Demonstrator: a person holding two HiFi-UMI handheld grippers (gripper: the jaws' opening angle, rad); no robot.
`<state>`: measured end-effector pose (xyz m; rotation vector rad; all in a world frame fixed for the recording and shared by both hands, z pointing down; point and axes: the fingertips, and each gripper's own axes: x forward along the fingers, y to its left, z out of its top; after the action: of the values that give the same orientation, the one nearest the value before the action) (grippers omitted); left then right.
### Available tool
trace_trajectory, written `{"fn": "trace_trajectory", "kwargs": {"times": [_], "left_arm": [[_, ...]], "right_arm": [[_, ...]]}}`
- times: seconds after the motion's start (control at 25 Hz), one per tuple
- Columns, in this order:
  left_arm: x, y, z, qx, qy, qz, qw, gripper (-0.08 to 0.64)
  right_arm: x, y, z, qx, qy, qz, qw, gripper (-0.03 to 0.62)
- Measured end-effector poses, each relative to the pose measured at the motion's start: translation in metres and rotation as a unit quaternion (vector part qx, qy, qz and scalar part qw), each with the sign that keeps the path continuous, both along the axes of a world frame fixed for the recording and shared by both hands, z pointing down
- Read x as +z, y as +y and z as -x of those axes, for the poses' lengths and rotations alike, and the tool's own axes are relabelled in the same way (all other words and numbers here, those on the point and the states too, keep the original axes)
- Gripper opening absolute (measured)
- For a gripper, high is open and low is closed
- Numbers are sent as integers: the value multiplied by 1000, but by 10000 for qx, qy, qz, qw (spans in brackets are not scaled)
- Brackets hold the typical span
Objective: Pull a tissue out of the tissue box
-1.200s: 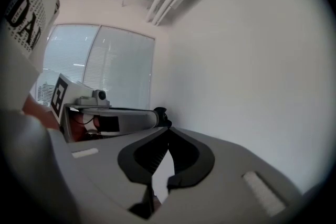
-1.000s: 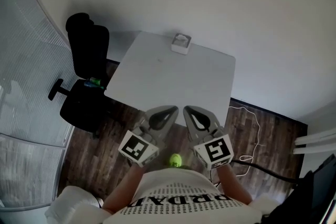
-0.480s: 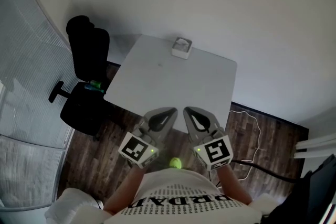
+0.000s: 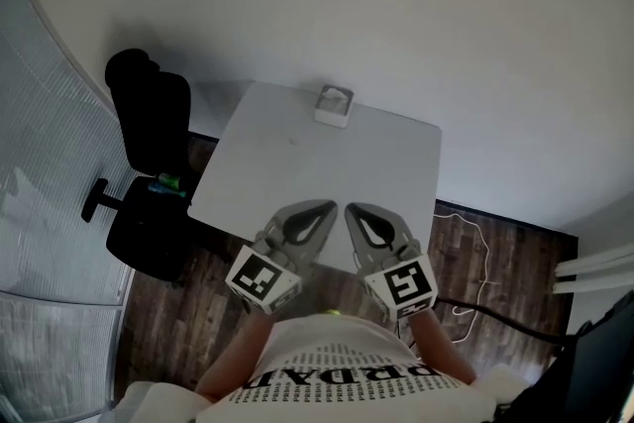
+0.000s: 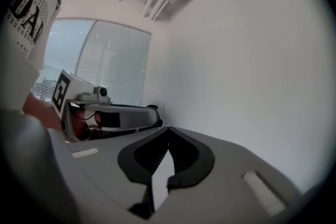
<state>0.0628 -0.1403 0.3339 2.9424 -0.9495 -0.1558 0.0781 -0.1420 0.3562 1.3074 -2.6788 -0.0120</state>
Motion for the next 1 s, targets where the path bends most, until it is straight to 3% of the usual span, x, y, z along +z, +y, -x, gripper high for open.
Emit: {"fn": "trace_trajectory", "kwargs": {"times": [1.0], "left_arm": [[-14,-153,56,701,58,-93,9975,-3]], "right_arm": [[-11,-151,56,735,71,-10,9973,9]]}}
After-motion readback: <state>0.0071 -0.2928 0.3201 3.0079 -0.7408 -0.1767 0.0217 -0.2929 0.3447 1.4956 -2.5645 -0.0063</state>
